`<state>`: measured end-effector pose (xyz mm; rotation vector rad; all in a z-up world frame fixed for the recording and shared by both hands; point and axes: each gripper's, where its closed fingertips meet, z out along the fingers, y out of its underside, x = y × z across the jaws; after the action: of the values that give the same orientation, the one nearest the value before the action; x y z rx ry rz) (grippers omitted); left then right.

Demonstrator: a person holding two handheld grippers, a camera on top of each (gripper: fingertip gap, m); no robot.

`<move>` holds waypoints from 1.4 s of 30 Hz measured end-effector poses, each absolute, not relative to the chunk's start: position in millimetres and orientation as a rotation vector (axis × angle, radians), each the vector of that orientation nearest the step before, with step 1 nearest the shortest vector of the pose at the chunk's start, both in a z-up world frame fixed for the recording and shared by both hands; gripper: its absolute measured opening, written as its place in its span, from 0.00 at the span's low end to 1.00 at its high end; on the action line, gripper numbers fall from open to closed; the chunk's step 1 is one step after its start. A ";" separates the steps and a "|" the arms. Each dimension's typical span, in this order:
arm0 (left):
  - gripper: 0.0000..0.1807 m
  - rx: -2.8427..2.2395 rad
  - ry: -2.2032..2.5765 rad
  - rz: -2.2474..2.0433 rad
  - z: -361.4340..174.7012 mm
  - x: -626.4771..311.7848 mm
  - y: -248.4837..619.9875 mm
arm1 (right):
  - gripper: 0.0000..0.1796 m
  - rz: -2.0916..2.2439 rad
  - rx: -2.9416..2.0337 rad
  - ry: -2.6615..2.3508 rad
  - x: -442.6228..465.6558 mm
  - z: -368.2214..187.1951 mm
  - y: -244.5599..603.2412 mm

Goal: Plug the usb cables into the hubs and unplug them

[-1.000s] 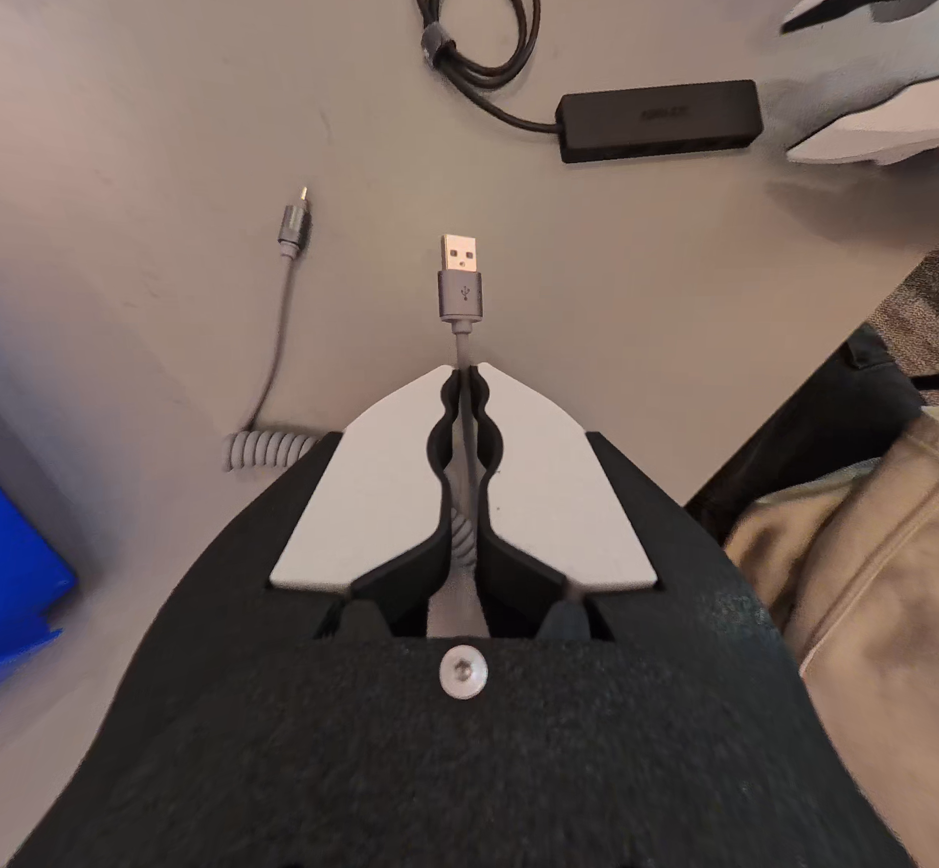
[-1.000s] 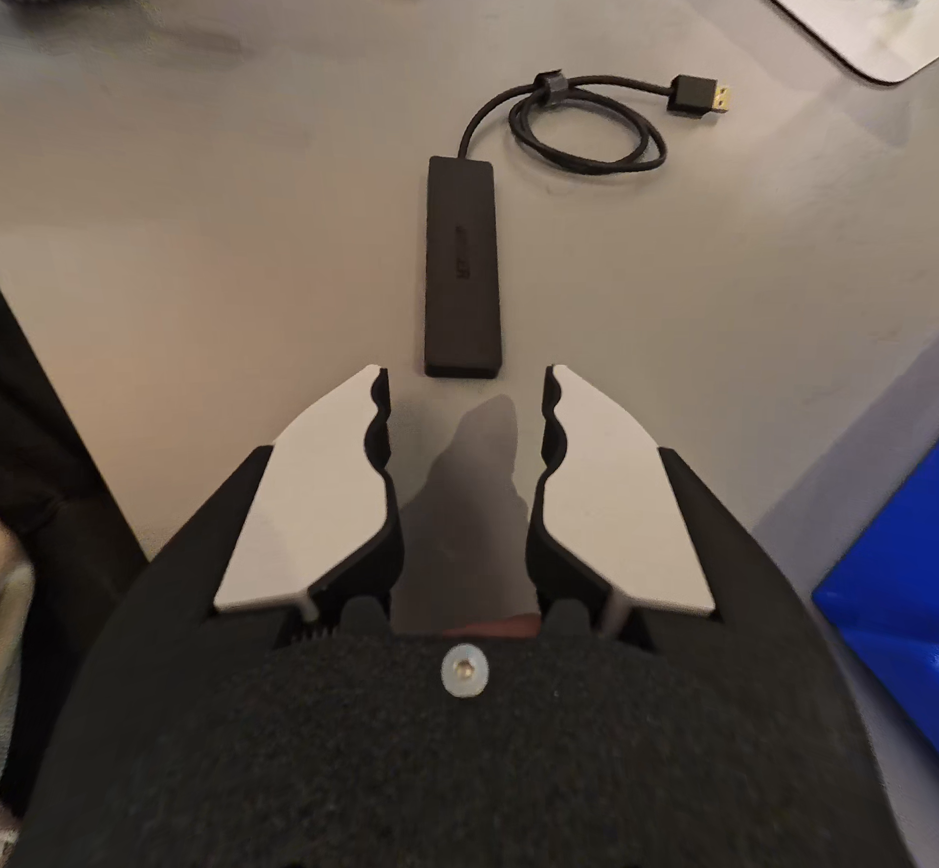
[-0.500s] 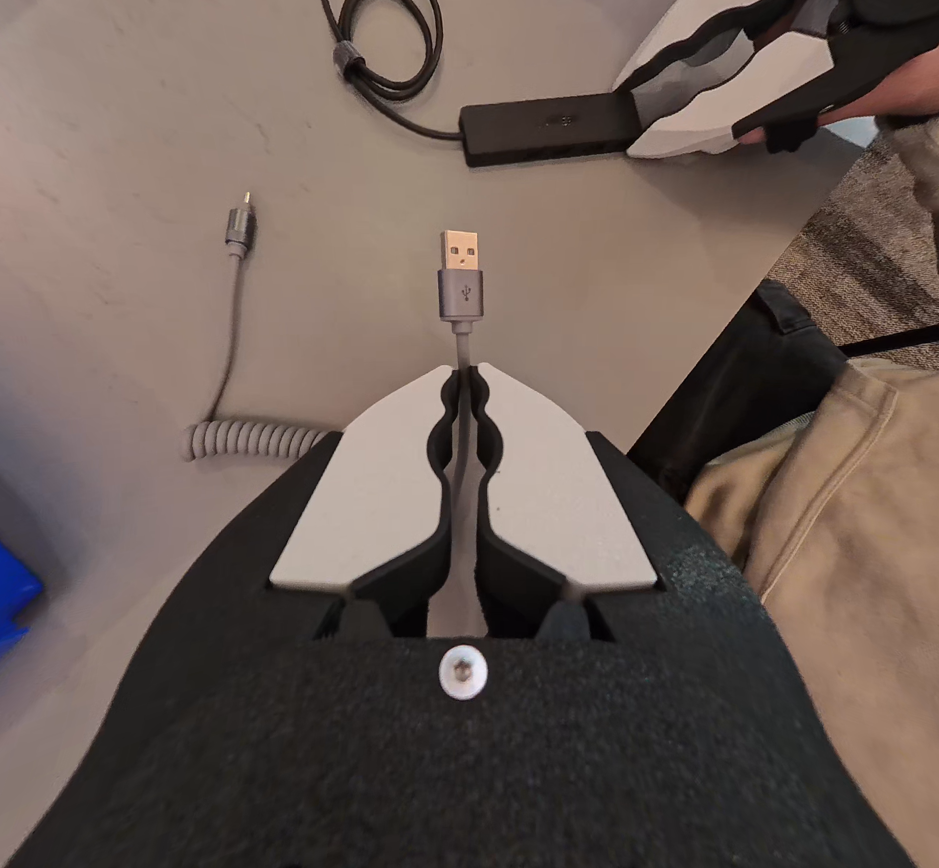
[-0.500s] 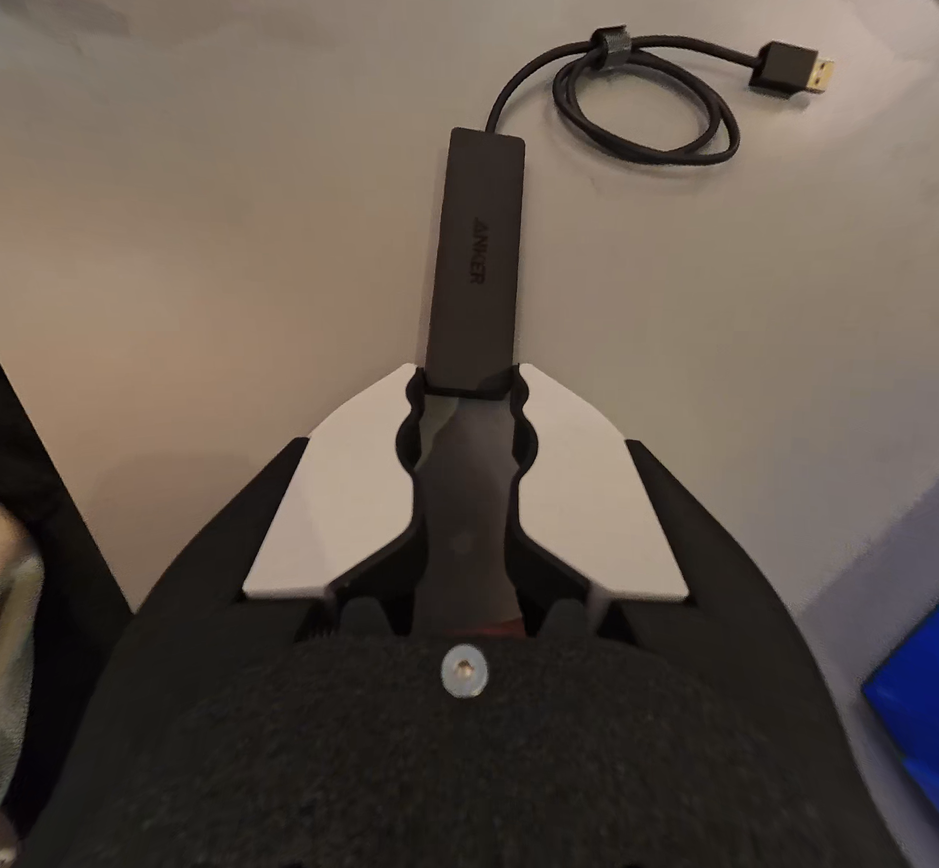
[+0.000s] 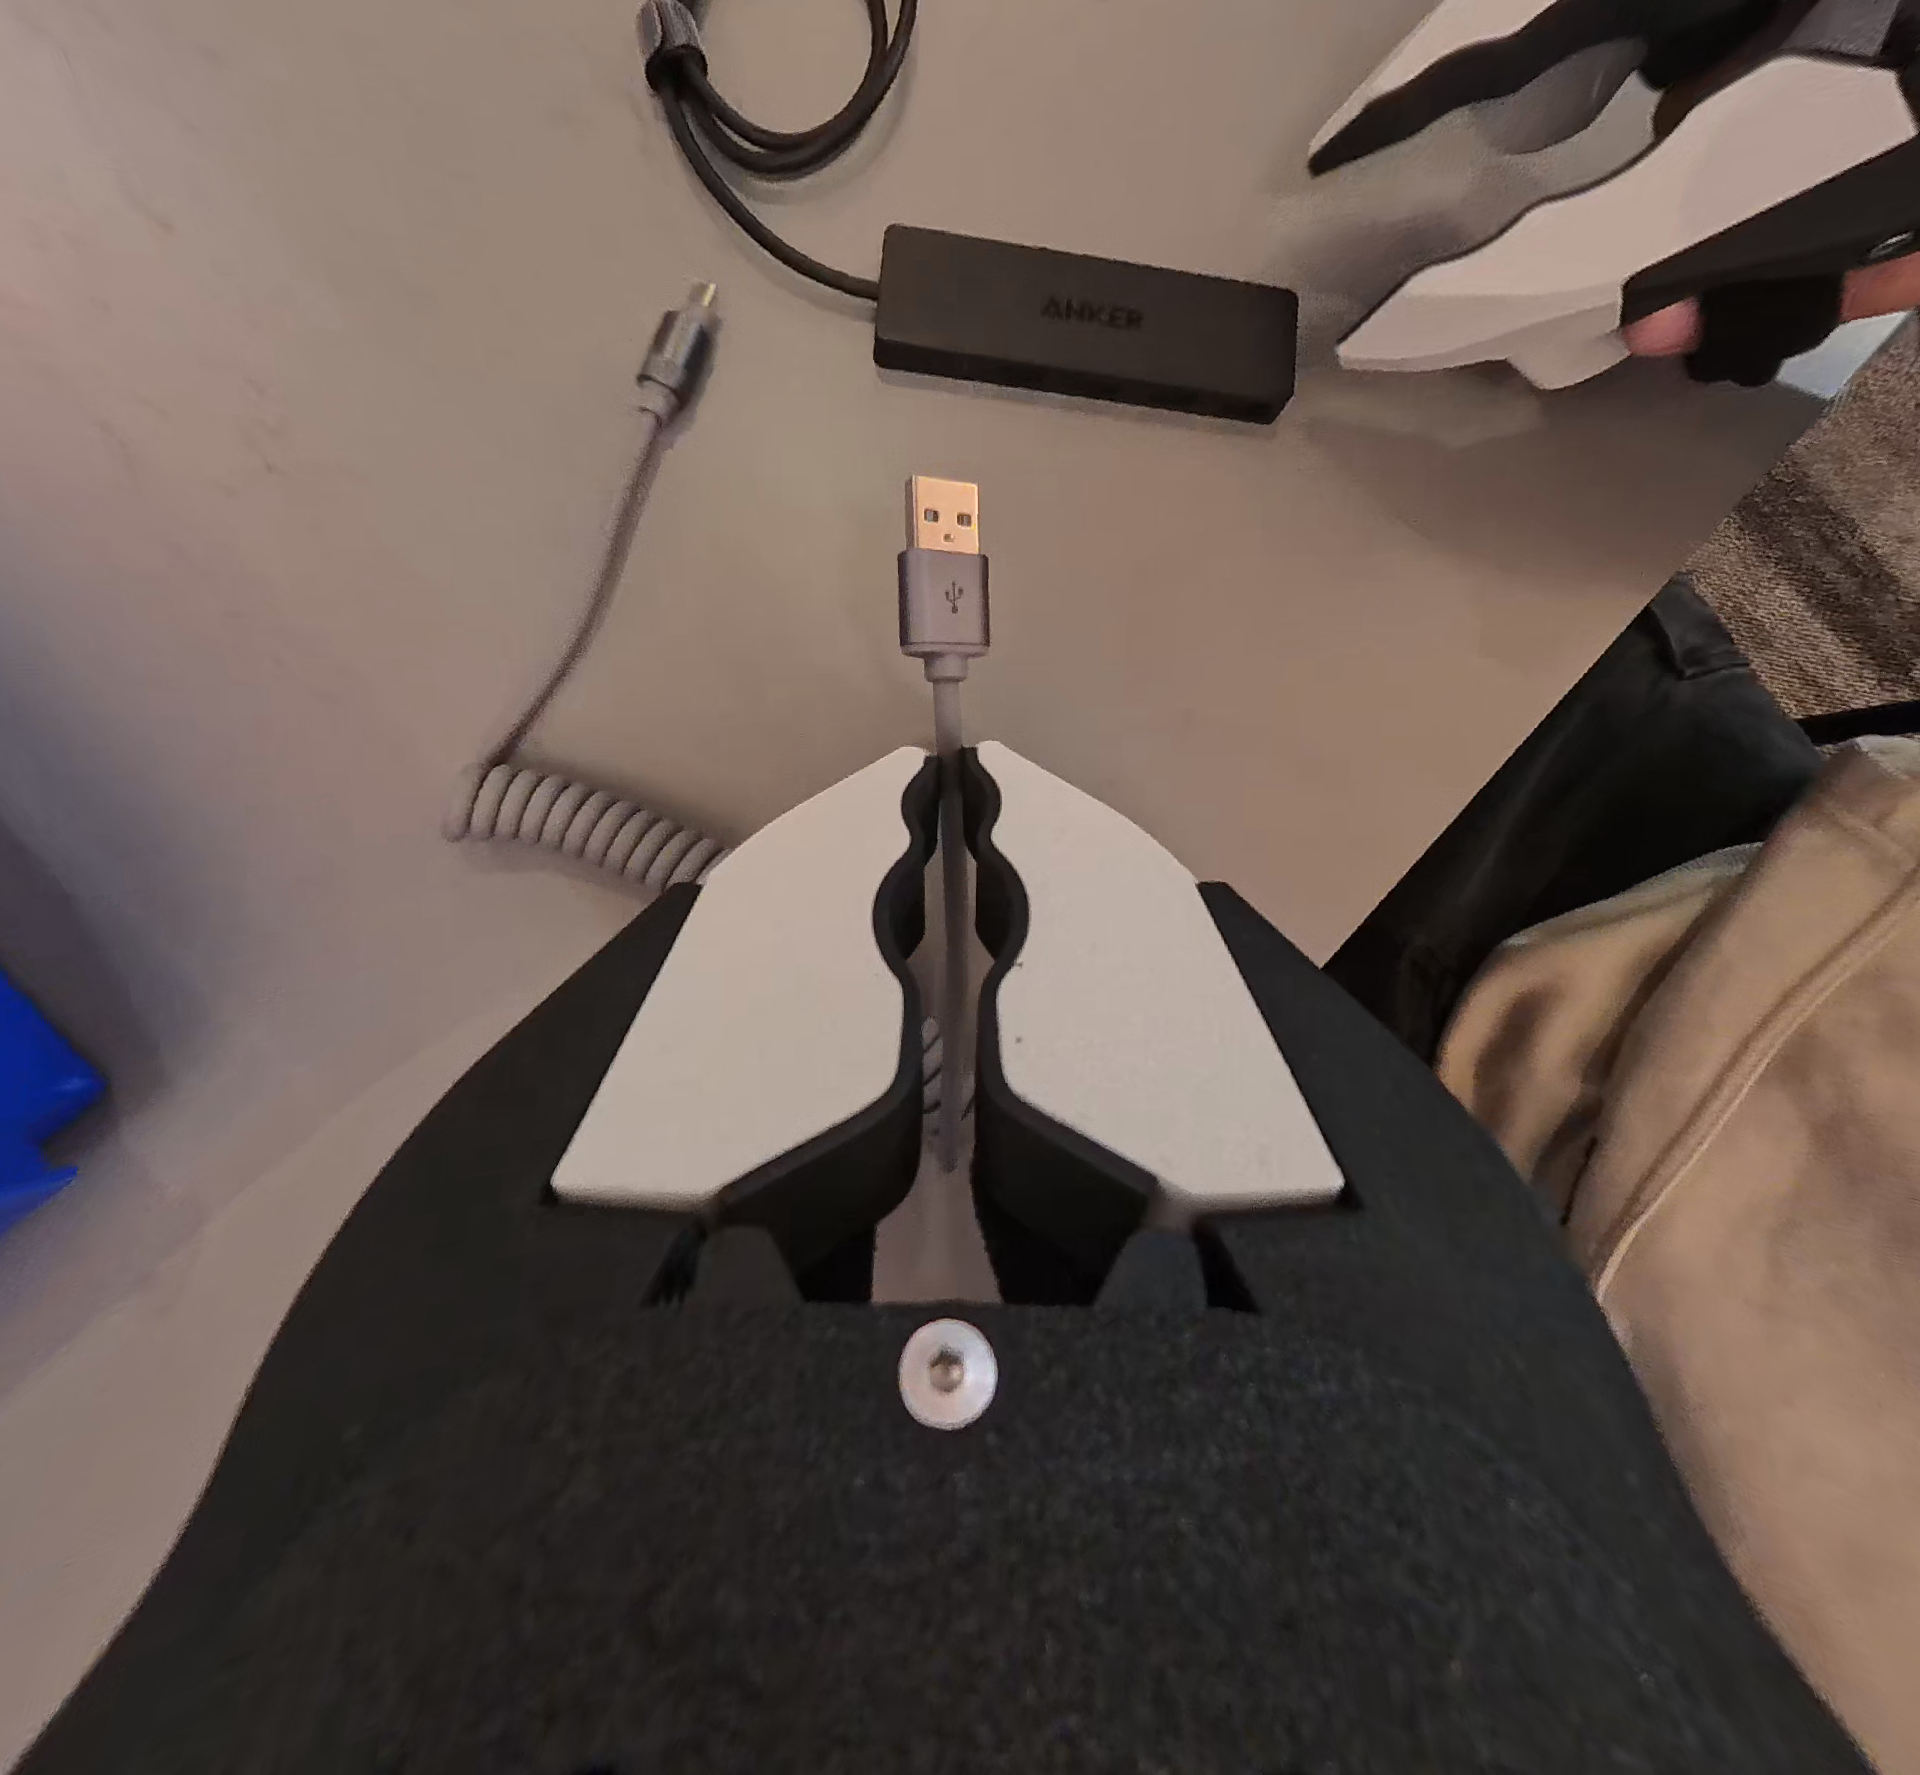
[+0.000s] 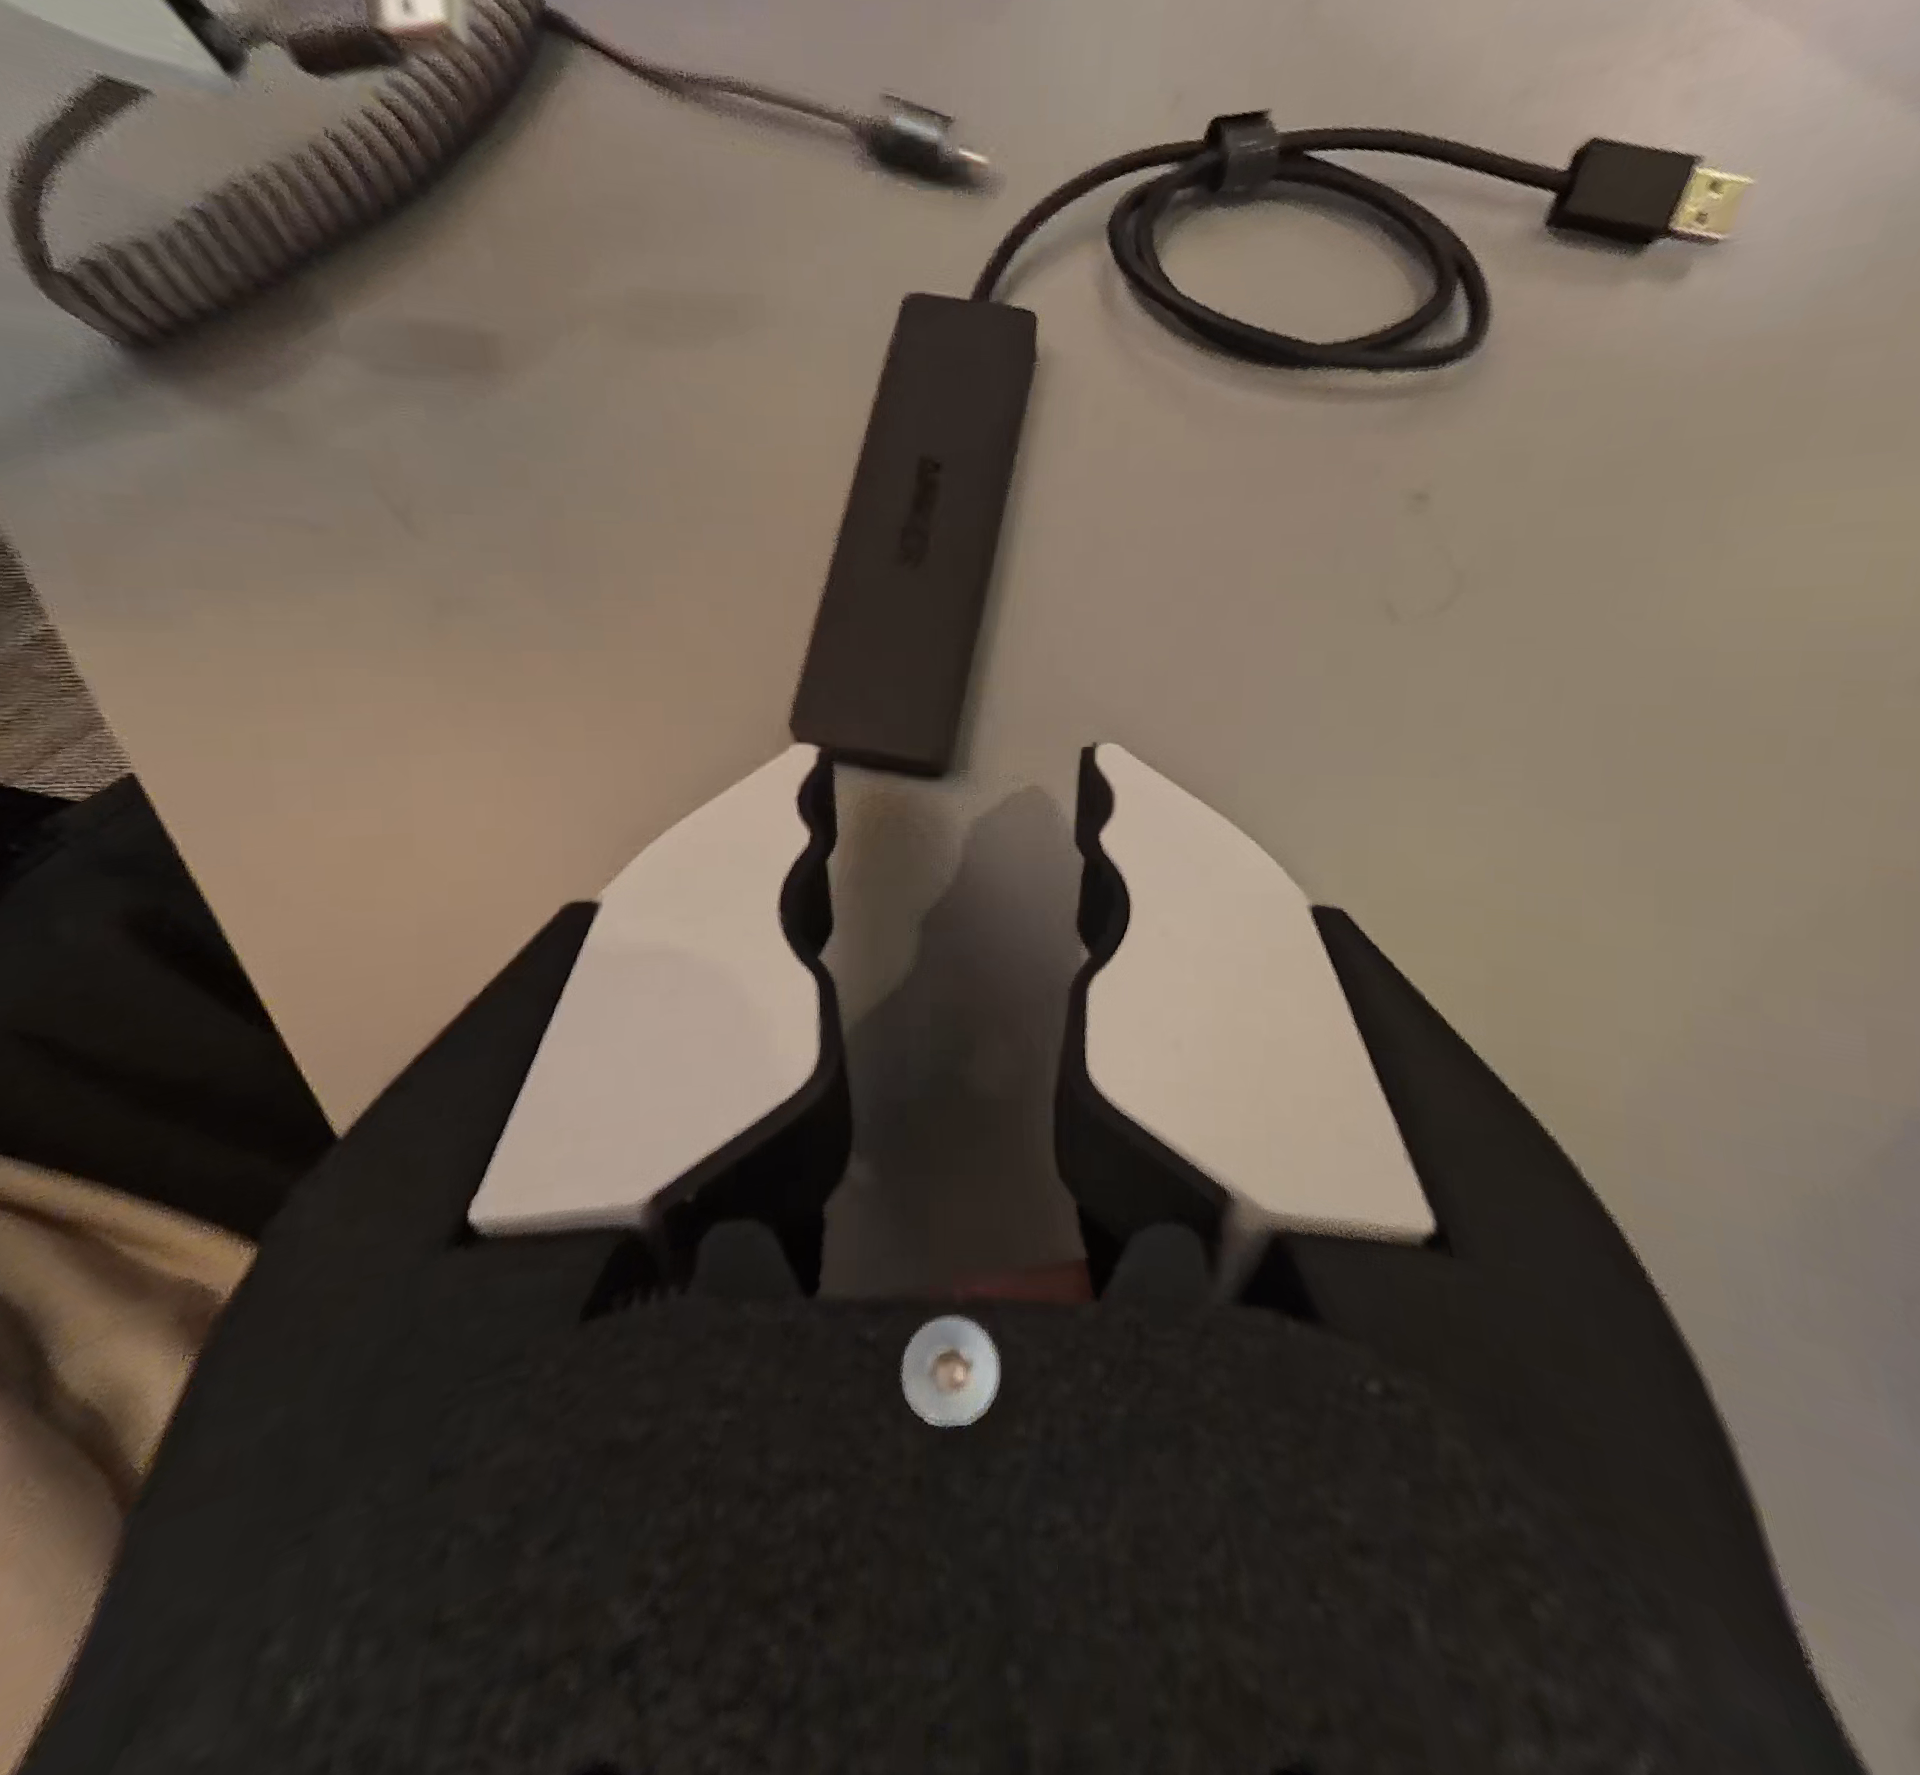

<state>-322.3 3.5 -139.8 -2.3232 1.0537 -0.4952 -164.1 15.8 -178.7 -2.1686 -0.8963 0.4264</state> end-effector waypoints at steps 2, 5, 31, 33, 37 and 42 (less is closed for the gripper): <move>0.02 -2.327 1.070 -0.482 -142.9 -322.6 3.0 | 0.29 0.357 -2.185 -0.884 -161.1 -182.8 10.1; 0.02 -2.330 1.100 -0.487 -146.7 -320.9 1.4 | 0.32 0.254 -2.183 -0.877 -170.1 -188.1 4.9; 0.02 -2.349 1.379 -0.372 -105.2 -284.4 14.6 | 0.18 0.398 -1.941 -0.852 -163.5 -111.0 48.7; 0.02 -2.385 1.383 -0.387 -104.5 -278.6 19.1 | 0.18 0.406 -1.907 -0.837 -166.2 -106.0 46.0; 0.02 -2.451 1.389 -0.381 -110.1 -275.2 28.0 | 0.18 0.457 -1.885 -0.790 -168.2 -100.4 40.9; 0.02 -2.498 1.423 -0.356 -115.0 -266.3 28.2 | 0.18 0.454 -1.858 -0.762 -168.8 -96.9 39.8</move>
<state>-266.3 28.2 -115.0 -2.4976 1.4232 -0.3557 -168.8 39.8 -96.9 -1.8581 -0.7623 0.4542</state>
